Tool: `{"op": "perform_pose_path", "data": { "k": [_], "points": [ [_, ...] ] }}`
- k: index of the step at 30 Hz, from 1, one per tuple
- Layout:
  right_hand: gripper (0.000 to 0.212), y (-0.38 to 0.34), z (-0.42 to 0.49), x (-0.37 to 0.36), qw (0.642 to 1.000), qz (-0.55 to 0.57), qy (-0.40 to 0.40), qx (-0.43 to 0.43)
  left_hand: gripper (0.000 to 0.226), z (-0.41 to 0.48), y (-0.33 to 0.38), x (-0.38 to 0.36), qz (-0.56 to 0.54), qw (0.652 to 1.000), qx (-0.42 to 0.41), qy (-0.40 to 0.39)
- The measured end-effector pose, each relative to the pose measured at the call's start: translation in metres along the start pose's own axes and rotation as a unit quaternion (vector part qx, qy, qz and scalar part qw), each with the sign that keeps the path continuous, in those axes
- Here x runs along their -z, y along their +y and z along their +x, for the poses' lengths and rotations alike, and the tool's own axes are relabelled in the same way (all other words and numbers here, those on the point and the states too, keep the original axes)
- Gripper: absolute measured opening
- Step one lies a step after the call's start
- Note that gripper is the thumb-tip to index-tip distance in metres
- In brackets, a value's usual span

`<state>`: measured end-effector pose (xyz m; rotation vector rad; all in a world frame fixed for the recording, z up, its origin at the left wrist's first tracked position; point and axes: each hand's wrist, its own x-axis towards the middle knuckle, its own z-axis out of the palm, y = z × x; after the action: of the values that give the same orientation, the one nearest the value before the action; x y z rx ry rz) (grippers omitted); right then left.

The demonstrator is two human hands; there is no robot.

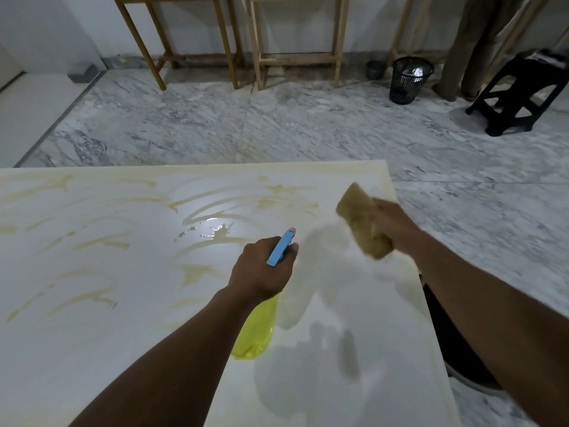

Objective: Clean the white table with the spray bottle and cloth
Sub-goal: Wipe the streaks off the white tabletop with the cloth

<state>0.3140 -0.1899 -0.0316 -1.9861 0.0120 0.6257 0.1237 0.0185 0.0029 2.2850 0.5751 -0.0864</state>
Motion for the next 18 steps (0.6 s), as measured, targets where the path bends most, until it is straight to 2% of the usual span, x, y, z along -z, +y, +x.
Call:
{"op": "perform_pose_path", "data": {
  "k": [2, 4, 6, 7, 8, 9, 11, 12, 15, 18],
  "points": [
    [0.024, -0.018, 0.045, 0.017, 0.995, -0.089, 0.03, 0.029, 0.039, 0.019, 0.005, -0.005, 0.012, 1.0, 0.008, 0.0],
    [0.038, -0.02, 0.085, 0.022, 0.982, -0.183, 0.023, 0.05, 0.038, 0.033, 0.01, -0.011, 0.022, 1.0, 0.008, -0.002],
    [0.035, -0.003, 0.11, 0.018, 0.965, -0.242, -0.069, 0.066, 0.038, 0.044, 0.015, -0.019, 0.026, 1.0, 0.003, 0.0],
    [0.03, 0.012, 0.116, 0.013, 0.939, -0.306, -0.121, 0.098, 0.038, 0.048, 0.016, -0.023, 0.026, 1.0, 0.002, 0.002],
    [0.029, 0.032, 0.123, 0.005, 0.915, -0.354, -0.134, 0.138, 0.039, 0.051, 0.018, -0.027, 0.024, 1.0, 0.003, 0.003],
    [0.034, 0.049, 0.123, -0.003, 0.913, -0.366, -0.129, 0.125, 0.039, 0.054, 0.019, -0.029, 0.02, 1.0, 0.006, 0.003],
    [0.051, 0.08, 0.117, -0.021, 0.91, -0.387, 0.006, 0.147, 0.038, 0.057, 0.019, -0.034, 0.006, 1.0, 0.016, 0.002],
    [0.056, 0.089, 0.109, -0.026, 0.904, -0.393, 0.02, 0.165, 0.038, 0.057, 0.02, -0.035, 0.001, 1.0, 0.02, 0.002],
    [0.07, 0.103, 0.078, -0.039, 0.904, -0.395, -0.022, 0.164, 0.037, 0.053, 0.02, -0.035, -0.011, 1.0, 0.026, 0.004],
    [0.076, 0.115, 0.046, -0.055, 0.892, -0.417, -0.007, 0.176, 0.037, 0.044, 0.02, -0.033, -0.013, 1.0, 0.024, 0.004]
  ]
}}
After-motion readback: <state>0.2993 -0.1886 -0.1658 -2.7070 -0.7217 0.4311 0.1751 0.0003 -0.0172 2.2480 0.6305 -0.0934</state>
